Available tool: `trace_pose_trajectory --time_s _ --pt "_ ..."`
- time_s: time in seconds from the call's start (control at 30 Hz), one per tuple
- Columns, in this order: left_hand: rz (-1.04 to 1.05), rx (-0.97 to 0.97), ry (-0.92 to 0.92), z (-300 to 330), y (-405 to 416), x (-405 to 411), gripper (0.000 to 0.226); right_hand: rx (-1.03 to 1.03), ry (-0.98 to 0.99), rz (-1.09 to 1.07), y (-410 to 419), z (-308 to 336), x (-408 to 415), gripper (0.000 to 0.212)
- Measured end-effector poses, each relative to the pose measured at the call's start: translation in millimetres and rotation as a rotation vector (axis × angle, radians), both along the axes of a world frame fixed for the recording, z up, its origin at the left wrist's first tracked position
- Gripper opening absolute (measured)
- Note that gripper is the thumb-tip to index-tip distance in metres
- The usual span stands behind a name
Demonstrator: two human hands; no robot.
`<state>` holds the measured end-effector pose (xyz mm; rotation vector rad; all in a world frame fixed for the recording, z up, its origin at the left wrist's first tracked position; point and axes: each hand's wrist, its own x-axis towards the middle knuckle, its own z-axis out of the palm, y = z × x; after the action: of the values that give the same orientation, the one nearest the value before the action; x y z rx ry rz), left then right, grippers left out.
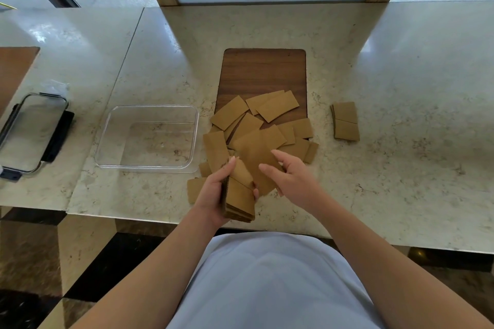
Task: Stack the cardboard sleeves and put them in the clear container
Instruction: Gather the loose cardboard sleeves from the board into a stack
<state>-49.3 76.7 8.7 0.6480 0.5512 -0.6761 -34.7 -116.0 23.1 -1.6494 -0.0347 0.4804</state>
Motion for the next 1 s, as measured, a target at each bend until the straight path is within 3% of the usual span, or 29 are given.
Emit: trace_pose_trajectory --time_s 0.1,0.2,0.27,0.43,0.53,0.6,0.87,1.0 --pt "-0.055 0.065 -0.018 0.9 -0.4 -0.3 0.060 0.121 0.213 0.063 -5.2 4.0 2.7 0.006" --pt "-0.025 -0.004 0.034 2.5 -2.3 -0.6 0.058 0.132 0.347 0.064 -13.1 6.7 8.7 0.019" --pt "0.013 -0.097 0.049 3.2 -2.3 -1.2 0.048 0.225 0.424 0.001 -15.9 8.7 10.9 0.015" --pt "0.014 -0.080 -0.004 4.3 -4.6 -0.5 0.023 0.420 0.490 -0.081 -20.9 16.1 12.7 0.027" --pt "0.034 -0.052 0.020 5.3 -5.9 0.4 0.021 0.419 0.528 -0.065 -20.4 18.1 13.3 0.016" --pt "0.047 -0.038 0.039 4.9 -5.6 -0.3 0.022 0.393 0.528 -0.042 -20.1 17.5 13.4 0.006" --pt "0.040 -0.041 0.077 1.1 -5.3 -1.5 0.030 0.286 0.584 -0.137 -13.0 16.7 9.0 0.026" --pt "-0.054 -0.065 0.091 -2.7 0.2 -1.0 0.061 0.363 0.506 0.163 -24.7 20.5 15.3 0.025"
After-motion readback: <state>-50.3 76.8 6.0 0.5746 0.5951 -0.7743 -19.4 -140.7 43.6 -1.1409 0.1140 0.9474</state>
